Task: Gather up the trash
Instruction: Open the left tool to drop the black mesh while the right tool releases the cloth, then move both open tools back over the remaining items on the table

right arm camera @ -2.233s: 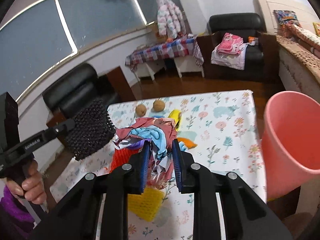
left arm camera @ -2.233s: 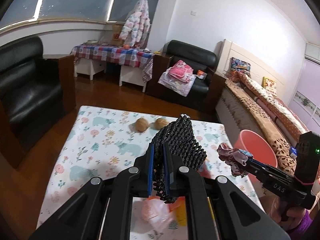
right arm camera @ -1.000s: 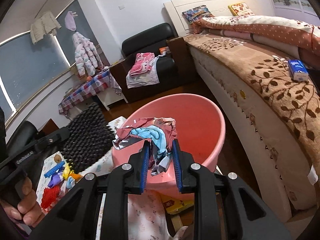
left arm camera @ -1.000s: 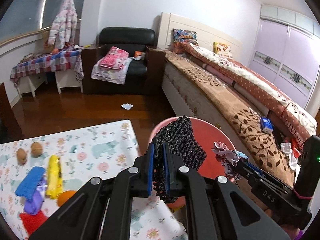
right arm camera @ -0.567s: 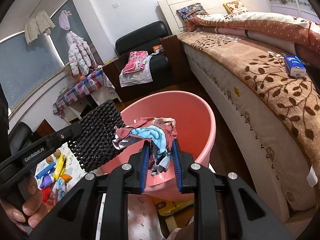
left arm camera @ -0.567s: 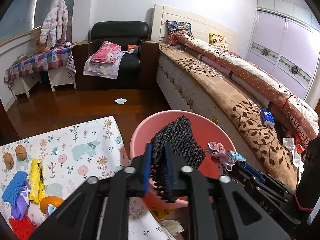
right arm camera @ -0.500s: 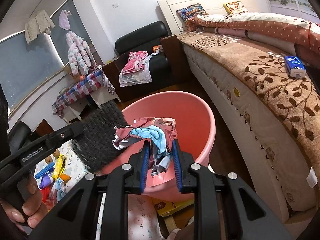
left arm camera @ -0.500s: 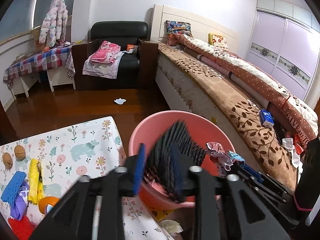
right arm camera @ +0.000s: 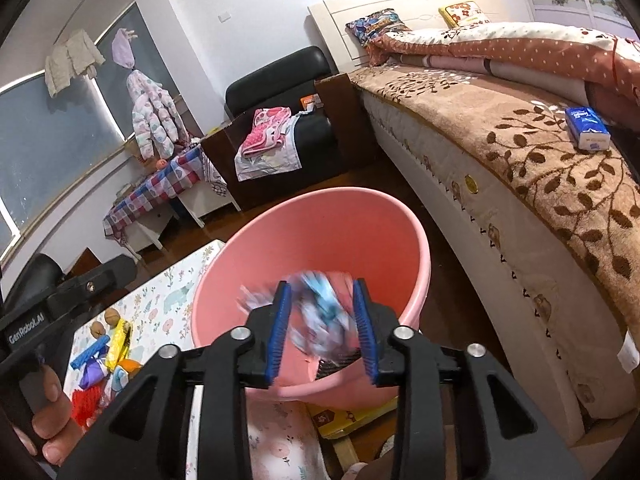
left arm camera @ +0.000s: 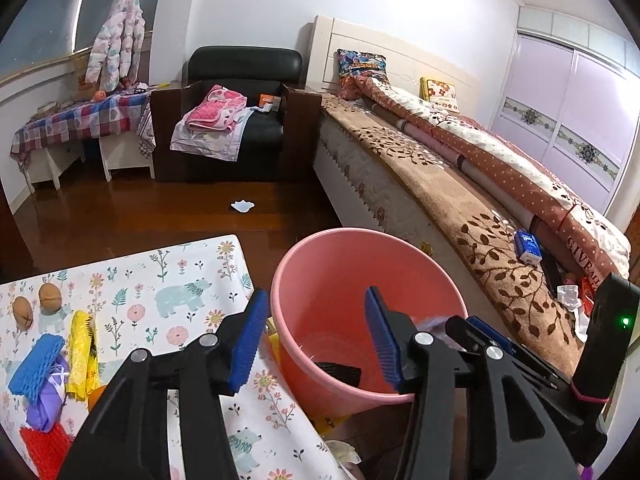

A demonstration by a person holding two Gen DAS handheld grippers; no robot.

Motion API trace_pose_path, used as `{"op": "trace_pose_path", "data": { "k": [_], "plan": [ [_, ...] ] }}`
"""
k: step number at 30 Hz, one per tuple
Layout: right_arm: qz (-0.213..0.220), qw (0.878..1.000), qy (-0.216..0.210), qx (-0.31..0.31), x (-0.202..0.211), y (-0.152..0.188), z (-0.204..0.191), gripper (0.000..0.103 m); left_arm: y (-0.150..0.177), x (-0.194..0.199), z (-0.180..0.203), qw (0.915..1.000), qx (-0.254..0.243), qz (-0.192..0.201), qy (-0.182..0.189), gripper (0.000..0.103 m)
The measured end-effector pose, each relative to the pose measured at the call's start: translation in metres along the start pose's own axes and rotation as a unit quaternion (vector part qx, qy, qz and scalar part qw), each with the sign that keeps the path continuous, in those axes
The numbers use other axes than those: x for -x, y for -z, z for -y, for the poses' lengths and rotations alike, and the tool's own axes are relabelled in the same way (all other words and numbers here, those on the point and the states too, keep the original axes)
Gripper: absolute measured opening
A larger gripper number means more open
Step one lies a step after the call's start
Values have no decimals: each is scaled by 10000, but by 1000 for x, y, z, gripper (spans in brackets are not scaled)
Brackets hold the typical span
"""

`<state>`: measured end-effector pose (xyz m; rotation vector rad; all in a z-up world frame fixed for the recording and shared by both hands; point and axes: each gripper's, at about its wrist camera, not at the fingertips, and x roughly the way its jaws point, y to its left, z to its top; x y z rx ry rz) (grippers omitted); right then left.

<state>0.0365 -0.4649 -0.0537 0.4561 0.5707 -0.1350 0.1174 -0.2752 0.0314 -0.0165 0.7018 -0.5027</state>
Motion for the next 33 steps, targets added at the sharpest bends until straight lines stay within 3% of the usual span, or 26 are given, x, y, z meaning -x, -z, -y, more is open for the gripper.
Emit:
{"op": "trace_pose_path", "data": {
  "k": [15, 33],
  "plan": [
    [131, 9985, -303, 440, 33, 12, -47, 37, 13, 42, -15, 9999, 69, 137, -43, 51],
    [-22, 9940, -700, 842, 64, 68, -117, 37, 52, 105, -67, 9986, 295, 233, -376, 52]
  ]
}}
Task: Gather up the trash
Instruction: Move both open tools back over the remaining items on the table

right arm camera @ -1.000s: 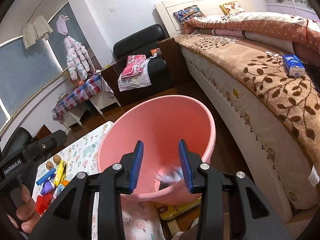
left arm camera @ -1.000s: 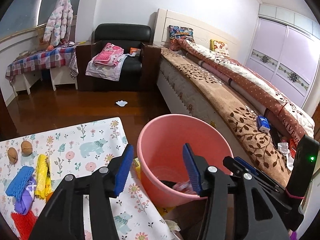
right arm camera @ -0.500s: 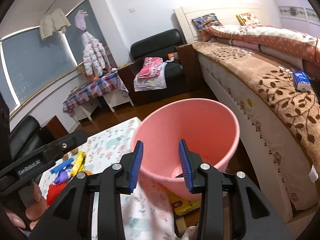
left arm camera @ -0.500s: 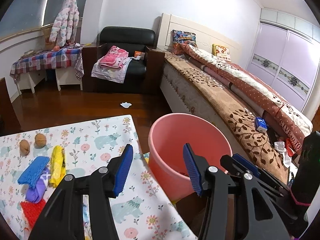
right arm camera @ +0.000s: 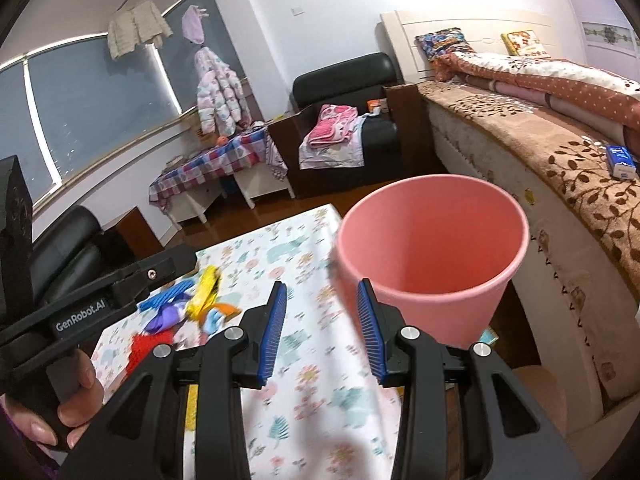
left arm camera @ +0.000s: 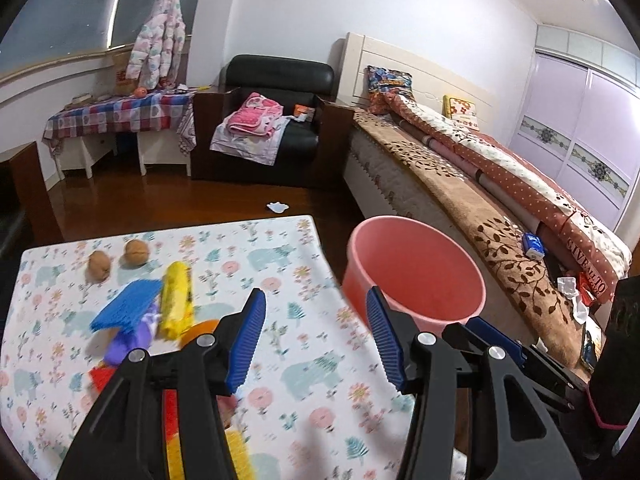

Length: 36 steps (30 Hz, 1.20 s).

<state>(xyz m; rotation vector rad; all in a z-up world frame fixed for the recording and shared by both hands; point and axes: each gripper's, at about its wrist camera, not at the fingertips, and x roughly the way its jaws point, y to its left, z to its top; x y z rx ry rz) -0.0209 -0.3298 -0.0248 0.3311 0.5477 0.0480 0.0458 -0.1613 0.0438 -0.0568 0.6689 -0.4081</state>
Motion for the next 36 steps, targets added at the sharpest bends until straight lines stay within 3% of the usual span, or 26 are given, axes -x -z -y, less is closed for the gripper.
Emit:
{"op": "trace_pose_path", "data": {
  "k": [14, 28, 32, 36],
  "plan": [
    [-344, 9975, -387, 471, 1, 19, -44, 37, 32, 33, -48, 9988, 282, 16, -396, 52],
    [-336, 9935, -531, 954, 8, 28, -74, 37, 49, 49, -83, 9958, 701, 7, -587, 52],
    [-335, 9886, -866, 1182, 10, 29, -84, 37, 53, 52, -90, 9948, 794, -15, -642, 52],
    [-396, 9866, -911, 1295, 8, 32, -91, 37, 55, 54, -97, 9936, 878, -4, -704, 52]
  ]
}}
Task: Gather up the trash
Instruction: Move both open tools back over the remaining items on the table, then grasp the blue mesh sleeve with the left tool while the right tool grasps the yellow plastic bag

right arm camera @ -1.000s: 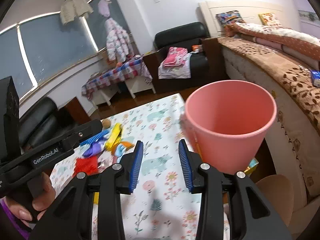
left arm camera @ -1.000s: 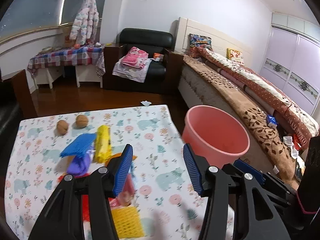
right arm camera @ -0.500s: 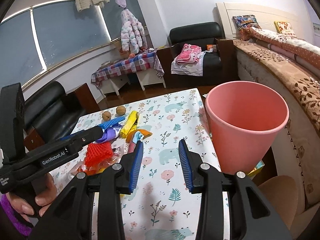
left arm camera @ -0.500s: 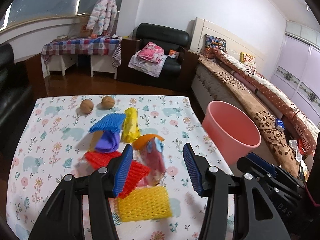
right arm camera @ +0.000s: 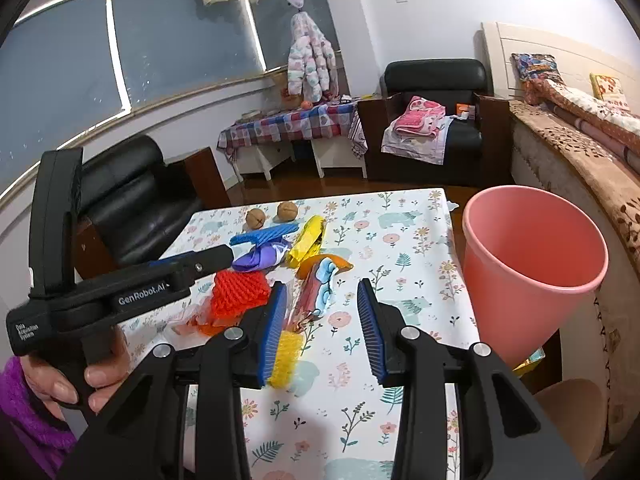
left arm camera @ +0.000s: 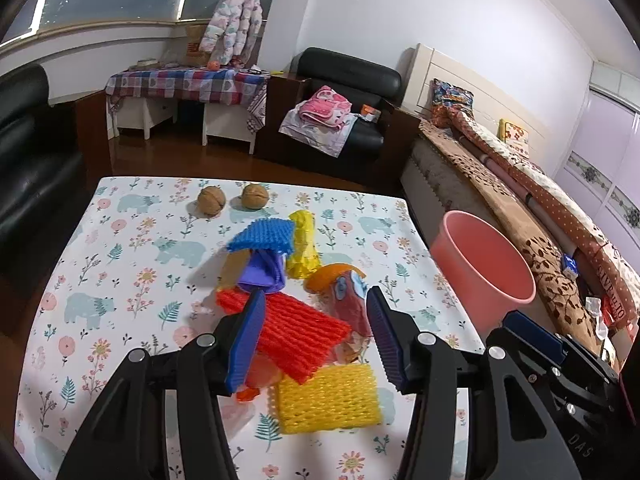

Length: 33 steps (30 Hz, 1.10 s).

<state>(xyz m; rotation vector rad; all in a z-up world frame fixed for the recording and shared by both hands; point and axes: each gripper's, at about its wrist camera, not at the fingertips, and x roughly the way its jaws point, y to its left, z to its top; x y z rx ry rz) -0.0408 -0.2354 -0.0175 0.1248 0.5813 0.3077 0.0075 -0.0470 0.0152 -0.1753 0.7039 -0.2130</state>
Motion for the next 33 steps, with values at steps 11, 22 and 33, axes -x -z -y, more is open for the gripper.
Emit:
{"op": "trace_pose_path", "data": {
  "k": [11, 22, 33],
  "plan": [
    [-292, 9991, -183, -257, -18, -3, 11, 37, -1, 6, -32, 9993, 253, 38, -285, 52],
    [-442, 9982, -330, -227, -34, -3, 17, 37, -18, -9, -63, 9969, 616, -108, -470, 52],
    [-524, 9979, -356, -159, -54, -5, 23, 37, -56, -68, -65, 9937, 842, -709, -205, 52]
  ]
}}
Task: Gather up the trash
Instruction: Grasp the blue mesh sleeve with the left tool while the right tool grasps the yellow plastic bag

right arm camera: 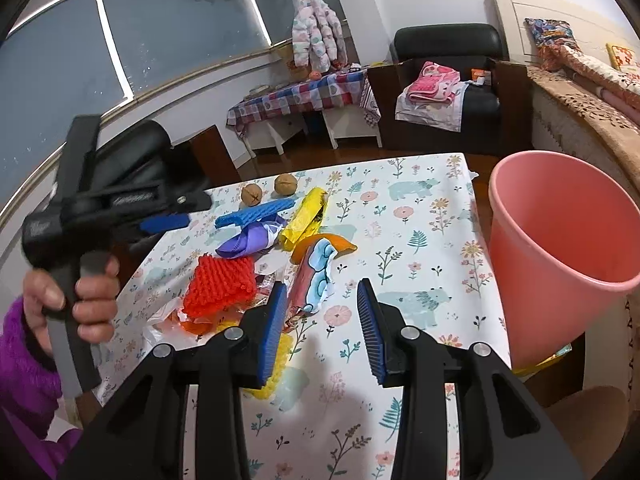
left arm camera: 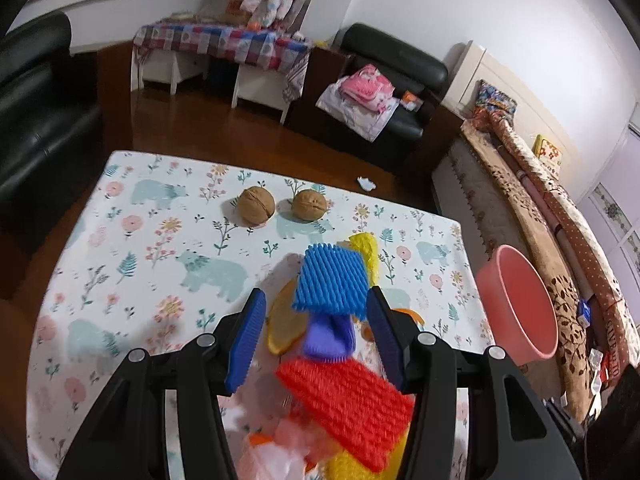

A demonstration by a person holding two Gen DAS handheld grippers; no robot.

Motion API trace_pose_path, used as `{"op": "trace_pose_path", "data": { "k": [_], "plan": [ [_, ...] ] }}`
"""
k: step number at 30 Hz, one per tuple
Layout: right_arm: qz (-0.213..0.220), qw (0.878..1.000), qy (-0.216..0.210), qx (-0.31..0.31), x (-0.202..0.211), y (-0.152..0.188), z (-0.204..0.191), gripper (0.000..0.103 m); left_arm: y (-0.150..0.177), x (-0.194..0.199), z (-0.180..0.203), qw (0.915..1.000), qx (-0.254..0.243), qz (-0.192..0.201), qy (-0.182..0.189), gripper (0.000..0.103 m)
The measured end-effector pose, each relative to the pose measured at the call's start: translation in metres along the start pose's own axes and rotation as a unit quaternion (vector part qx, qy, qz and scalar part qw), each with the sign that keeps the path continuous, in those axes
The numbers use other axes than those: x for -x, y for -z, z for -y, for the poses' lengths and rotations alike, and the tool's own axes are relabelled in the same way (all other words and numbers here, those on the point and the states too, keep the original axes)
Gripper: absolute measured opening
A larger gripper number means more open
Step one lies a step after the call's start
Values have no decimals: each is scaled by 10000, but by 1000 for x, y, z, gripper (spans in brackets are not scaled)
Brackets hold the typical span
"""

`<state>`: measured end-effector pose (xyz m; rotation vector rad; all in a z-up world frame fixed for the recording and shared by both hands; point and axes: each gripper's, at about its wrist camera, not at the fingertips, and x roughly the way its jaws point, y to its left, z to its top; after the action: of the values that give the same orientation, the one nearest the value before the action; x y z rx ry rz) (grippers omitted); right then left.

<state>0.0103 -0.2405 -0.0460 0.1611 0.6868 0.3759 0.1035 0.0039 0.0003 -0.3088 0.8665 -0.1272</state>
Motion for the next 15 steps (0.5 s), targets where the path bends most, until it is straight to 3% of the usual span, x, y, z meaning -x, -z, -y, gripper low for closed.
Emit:
{"op": "trace_pose_path", "data": {
  "k": [6, 11, 15],
  "plan": [
    [9, 9999, 98, 127, -9, -4, 1, 37, -9, -32, -5, 9981, 293, -514, 198, 51],
    [-44, 9998, 95, 172, -21, -10, 2, 37, -9, -43, -7, 9966, 319, -678, 356, 13],
    [-82, 9999, 65, 116, -33, -20, 4, 37, -8, -32, -10, 9978, 267, -439, 408, 11]
  ]
}}
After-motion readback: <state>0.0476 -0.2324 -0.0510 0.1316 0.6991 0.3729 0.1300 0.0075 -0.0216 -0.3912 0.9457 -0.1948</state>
